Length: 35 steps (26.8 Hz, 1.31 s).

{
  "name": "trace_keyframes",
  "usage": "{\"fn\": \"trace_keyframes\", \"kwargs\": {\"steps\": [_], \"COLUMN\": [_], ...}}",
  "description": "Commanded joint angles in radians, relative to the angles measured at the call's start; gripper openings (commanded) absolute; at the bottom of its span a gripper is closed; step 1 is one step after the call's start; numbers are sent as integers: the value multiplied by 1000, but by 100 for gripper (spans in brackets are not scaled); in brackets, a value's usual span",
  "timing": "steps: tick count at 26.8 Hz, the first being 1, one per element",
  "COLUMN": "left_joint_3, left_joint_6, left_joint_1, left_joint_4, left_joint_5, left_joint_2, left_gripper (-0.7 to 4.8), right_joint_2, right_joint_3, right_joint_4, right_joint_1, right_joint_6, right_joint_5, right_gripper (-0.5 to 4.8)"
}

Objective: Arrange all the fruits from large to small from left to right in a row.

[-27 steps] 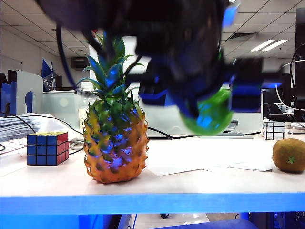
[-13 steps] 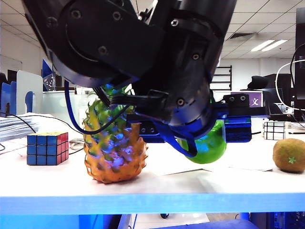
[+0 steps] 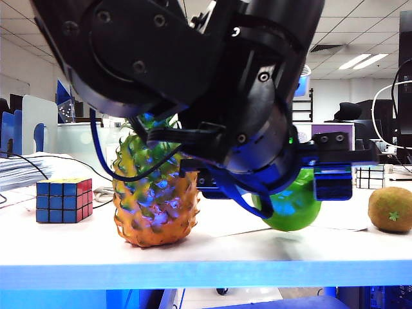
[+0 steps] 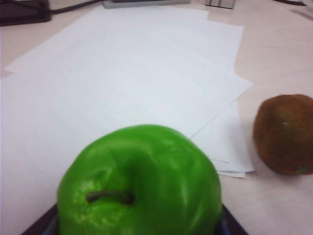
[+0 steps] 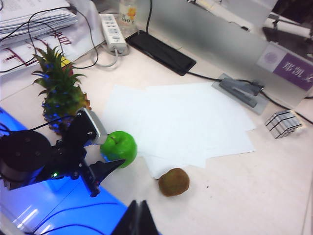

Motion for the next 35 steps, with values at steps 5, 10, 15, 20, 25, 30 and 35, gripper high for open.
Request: {"fn": "trace_keyframes", "kwargs": {"steps": [5, 10, 15, 20, 25, 30, 35], "left_joint_3": [5, 6, 10, 10, 10, 10, 10], "left_joint_6": [11, 58, 58, 61, 74, 88, 103], "left_joint_1": [2, 1, 1, 1, 1, 1, 1], "left_joint_4": [-12, -26, -37, -37, -24, -16, -16], "left_joint_5": [6, -2, -12, -8, 35, 59, 59], "left_joint_2": [-5, -6, -6, -6, -6, -6, -6], "left_gripper": [-6, -6, 19, 194, 344, 468, 479], "right_joint_2": [6, 6, 6, 5, 4, 4, 3], "right_joint_3": [-60, -60, -60, -60, -60, -60, -60], "right_joint_4": [16, 44, 44, 49, 58, 59, 59], "right_joint_1": [1, 1, 1, 2, 2, 2, 2], "right_joint_6": [10, 10, 7, 7, 7, 7, 7], "right_joint_5": [-8, -11, -31, -31, -31, -31, -31], "right_gripper": [-8, -8, -8, -8, -8, -8, -8]}}
